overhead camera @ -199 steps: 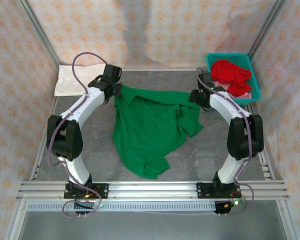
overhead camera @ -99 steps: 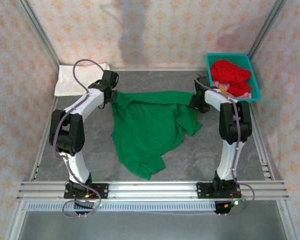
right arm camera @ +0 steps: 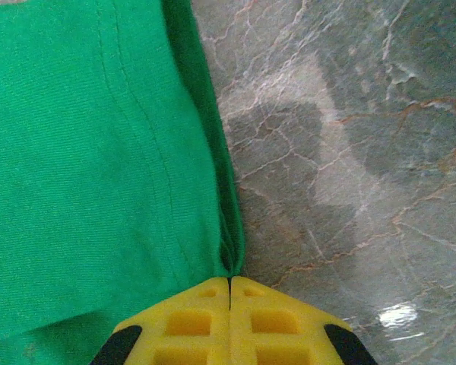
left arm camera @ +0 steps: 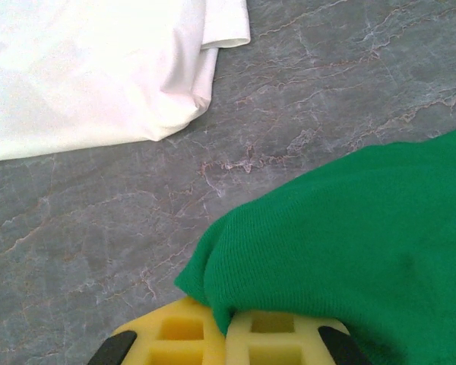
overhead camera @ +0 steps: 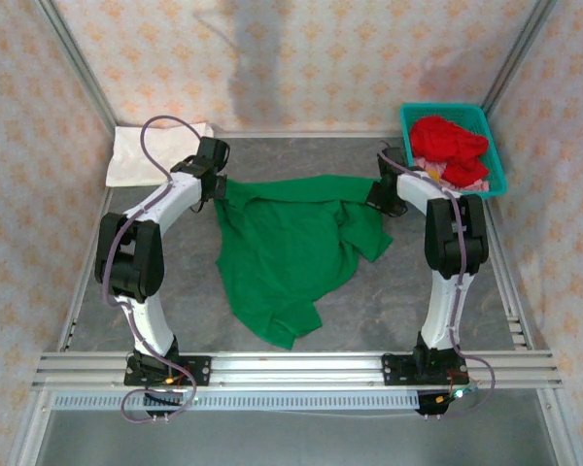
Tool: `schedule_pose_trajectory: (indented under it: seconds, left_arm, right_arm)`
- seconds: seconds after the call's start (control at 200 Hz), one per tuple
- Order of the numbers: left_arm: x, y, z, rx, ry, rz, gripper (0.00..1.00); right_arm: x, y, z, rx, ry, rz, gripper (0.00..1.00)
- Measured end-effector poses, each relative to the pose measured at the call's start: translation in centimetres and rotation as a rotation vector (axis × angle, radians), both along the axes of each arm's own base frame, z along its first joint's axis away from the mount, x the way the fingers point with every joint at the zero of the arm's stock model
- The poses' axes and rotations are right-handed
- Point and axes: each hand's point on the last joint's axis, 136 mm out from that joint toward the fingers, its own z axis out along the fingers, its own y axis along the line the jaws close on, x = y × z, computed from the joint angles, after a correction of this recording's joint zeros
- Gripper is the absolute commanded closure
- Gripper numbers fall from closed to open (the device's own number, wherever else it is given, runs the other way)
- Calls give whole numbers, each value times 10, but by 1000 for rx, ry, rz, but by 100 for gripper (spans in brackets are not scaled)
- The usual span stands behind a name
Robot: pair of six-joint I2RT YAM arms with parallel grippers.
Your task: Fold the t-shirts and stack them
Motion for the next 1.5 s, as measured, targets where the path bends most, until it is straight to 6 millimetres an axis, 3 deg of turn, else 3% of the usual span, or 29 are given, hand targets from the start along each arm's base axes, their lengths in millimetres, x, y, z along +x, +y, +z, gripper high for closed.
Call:
schedule_pose_trajectory:
  seconds: [0.275, 0.47, 0.641, 0.751, 0.886, 1.026, 1.056, 1.101, 1.281, 1.501]
  left_arm:
    - [-2, 0, 4, -4, -10, 2, 100]
    - [-8, 0, 26, -20, -55, -3, 100]
    - [-24, -3, 38, -65, -84, -8, 100]
    - [-38, -6, 32, -99, -72, -8, 100]
    - [-49, -7, 13, -117, -33, -8, 100]
    - [-51, -9, 8, -133, -26, -1, 100]
    - [-51, -9, 8, -137, -26, -1, 100]
    - [-50, -10, 8, -140, -27, -2, 100]
    - [-49, -11, 6, -144, -23, -3, 100]
    - [-49, -12, -4, -142, 1, -3, 100]
  right_arm:
    - [0, -5, 18, -24, -30, -4, 100]
    - [-3, -6, 64, -16, -114, -4, 100]
    - [-23, -4, 92, 14, -160, 7, 97]
    - [-40, -2, 80, 23, -124, 16, 87]
    - [-61, -1, 46, 26, -29, 31, 96]
    - [-62, 1, 21, 33, 25, 35, 96]
    - [-61, 1, 17, 33, 31, 36, 91]
    - [-61, 2, 12, 37, 40, 33, 77]
    - [-55, 3, 18, 41, 20, 36, 71]
    - [-44, 7, 28, 57, -17, 40, 77]
